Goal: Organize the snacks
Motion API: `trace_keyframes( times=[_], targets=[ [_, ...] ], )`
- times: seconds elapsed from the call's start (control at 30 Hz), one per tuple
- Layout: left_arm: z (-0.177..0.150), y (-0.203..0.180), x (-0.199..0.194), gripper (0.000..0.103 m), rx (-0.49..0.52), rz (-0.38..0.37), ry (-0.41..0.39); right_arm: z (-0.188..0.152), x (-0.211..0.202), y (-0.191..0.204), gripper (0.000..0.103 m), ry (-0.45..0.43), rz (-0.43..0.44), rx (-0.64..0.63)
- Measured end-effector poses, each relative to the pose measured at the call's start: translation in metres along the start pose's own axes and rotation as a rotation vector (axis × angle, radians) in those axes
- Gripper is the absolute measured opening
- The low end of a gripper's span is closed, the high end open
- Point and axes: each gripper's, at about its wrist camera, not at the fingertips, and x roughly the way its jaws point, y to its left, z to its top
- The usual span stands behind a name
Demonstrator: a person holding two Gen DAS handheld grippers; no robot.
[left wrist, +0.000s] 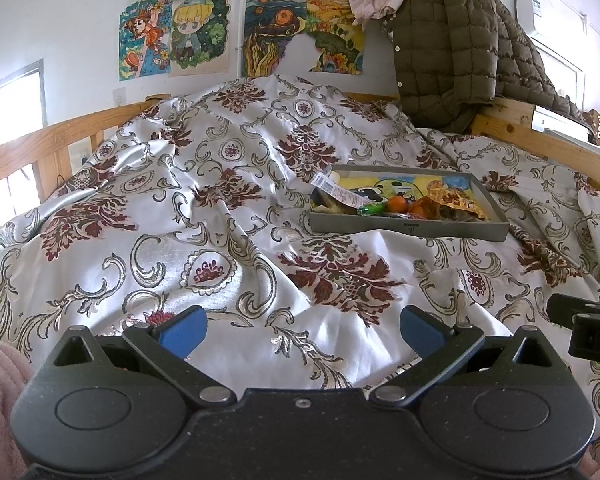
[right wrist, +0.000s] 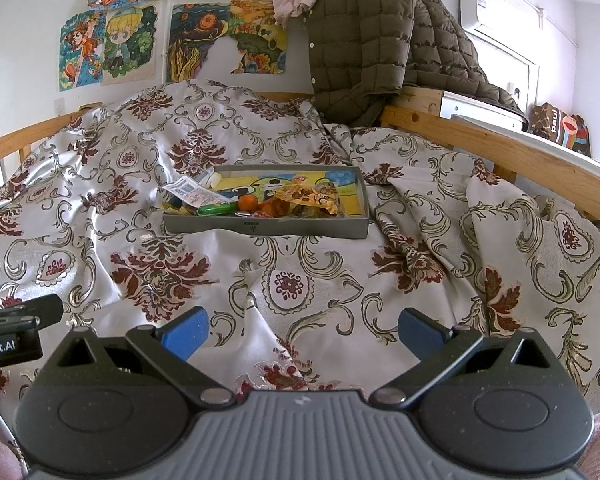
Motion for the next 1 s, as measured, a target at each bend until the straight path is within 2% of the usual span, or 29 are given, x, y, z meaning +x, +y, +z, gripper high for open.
trace_keyframes(
  times=[1.0],
  targets=[
    [0.0018,-0.0007,-0.0032,0.102,-0.003,0.01,0.024,-0.0013,-0.0021,0.0006,0.103,-0.001,0.005,-0.011]
  ],
)
